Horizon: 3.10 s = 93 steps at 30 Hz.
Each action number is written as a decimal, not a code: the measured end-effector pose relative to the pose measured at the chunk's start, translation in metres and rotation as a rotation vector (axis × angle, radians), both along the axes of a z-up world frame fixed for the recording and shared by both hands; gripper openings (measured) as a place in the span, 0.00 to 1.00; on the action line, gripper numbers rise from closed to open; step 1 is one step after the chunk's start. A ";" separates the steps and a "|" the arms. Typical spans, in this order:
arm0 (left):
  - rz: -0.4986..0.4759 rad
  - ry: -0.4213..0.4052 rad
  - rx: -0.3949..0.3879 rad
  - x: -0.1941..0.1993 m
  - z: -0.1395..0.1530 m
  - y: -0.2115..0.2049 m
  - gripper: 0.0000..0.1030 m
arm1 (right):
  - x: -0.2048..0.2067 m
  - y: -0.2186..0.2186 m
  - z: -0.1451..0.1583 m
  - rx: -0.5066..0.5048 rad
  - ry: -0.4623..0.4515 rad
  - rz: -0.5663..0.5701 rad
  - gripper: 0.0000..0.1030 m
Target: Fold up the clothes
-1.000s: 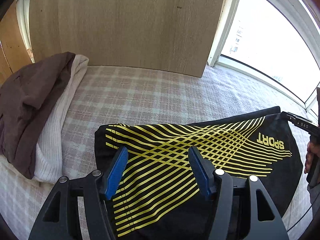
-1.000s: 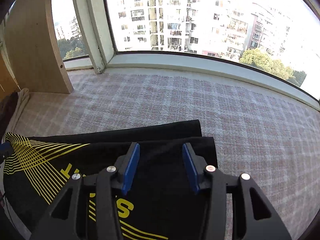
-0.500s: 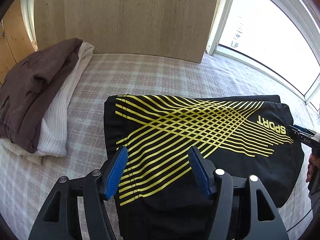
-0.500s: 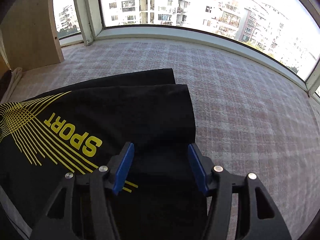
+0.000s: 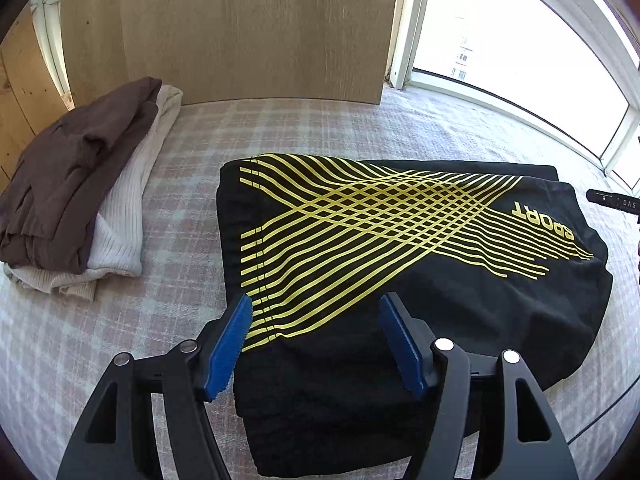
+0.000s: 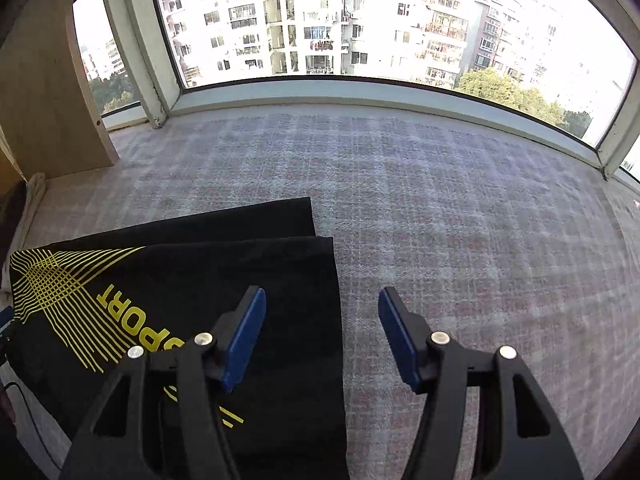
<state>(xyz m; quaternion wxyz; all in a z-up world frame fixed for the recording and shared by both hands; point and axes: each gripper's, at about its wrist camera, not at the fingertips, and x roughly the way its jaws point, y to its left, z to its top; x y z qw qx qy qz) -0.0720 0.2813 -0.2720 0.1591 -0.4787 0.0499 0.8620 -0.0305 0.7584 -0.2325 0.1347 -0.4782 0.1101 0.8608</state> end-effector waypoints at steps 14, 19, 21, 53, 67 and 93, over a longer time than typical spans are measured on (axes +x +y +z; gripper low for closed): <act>0.012 -0.024 0.019 -0.009 0.006 0.001 0.62 | -0.036 0.017 -0.030 -0.143 -0.016 0.083 0.04; 0.007 -0.010 0.039 -0.011 0.013 0.003 0.62 | -0.034 0.013 -0.014 -0.140 0.041 0.092 0.04; 0.005 0.002 0.048 -0.014 0.017 0.005 0.62 | -0.034 0.011 -0.006 -0.143 0.063 0.102 0.04; 0.151 -0.014 0.002 -0.083 -0.020 -0.007 0.67 | -0.041 -0.050 -0.020 0.013 0.016 0.137 0.43; 0.170 0.008 0.001 -0.071 -0.006 -0.015 0.67 | -0.064 -0.068 -0.003 -0.034 0.057 0.176 0.43; 0.108 0.094 -0.083 0.017 0.022 -0.031 0.80 | 0.097 -0.071 -0.008 -0.095 0.095 0.019 0.46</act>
